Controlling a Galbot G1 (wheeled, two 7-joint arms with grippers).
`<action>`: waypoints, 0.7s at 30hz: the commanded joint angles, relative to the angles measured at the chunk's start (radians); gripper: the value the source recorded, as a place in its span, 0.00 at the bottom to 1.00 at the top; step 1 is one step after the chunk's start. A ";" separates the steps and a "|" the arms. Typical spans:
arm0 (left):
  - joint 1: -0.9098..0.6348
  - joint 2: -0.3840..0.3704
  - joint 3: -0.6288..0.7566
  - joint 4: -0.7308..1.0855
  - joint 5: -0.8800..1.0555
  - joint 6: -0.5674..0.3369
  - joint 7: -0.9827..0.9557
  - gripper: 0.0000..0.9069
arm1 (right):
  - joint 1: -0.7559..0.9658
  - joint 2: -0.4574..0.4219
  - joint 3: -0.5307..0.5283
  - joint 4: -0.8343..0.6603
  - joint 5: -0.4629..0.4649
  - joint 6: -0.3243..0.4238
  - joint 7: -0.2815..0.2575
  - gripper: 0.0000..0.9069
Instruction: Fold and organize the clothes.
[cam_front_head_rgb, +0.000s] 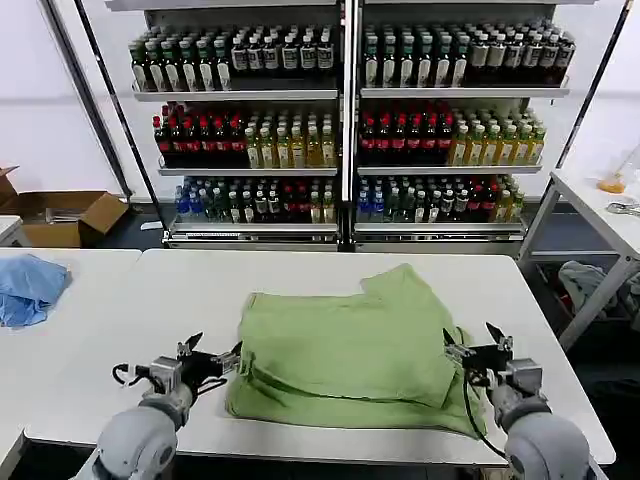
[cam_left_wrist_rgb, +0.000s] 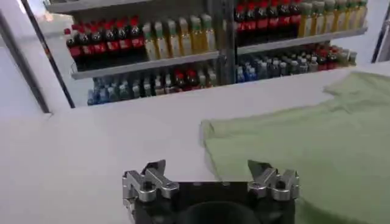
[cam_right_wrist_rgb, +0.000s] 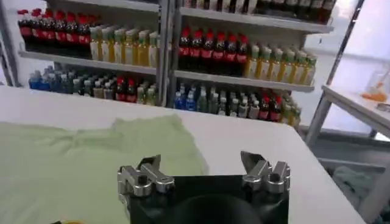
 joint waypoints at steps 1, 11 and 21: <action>-0.290 -0.046 0.144 0.251 -0.008 0.006 -0.002 1.00 | 0.305 0.011 -0.154 -0.221 0.071 -0.036 0.014 1.00; -0.450 -0.093 0.248 0.415 -0.034 0.007 0.008 1.00 | 0.469 0.106 -0.237 -0.489 0.086 -0.035 0.005 1.00; -0.544 -0.161 0.298 0.582 -0.018 0.006 -0.002 1.00 | 0.629 0.198 -0.280 -0.715 0.074 -0.035 -0.034 1.00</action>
